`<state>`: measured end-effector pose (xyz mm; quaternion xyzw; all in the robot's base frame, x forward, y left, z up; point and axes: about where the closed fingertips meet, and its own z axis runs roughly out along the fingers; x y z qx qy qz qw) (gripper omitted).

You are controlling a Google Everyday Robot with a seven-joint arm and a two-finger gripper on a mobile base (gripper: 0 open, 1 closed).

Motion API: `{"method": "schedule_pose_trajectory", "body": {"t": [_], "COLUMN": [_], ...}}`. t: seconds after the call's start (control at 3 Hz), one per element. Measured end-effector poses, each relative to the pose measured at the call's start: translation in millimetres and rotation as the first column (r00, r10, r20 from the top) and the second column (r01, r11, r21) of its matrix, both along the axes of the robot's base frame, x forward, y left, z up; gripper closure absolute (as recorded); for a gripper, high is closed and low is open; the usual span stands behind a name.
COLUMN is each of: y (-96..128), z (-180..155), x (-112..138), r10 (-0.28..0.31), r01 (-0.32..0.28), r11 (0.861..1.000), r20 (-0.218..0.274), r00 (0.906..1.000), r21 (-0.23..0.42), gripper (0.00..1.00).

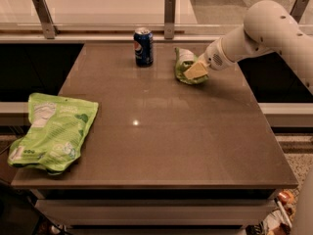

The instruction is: Move green jalapeno chip bag near green rice chip bag

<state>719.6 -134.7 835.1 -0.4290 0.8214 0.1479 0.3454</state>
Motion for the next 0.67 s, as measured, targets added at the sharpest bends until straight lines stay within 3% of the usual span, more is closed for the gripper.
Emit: {"method": "schedule_pose_trajectory", "body": {"t": [0.67], "y": [0.1], "z": [0.6], "x": [-0.1], "r10": [0.000], "r01": [0.000], "r11": [1.000], "r20": [0.000], "r00": [1.0000], "r21": [0.000], "gripper": [1.00]}}
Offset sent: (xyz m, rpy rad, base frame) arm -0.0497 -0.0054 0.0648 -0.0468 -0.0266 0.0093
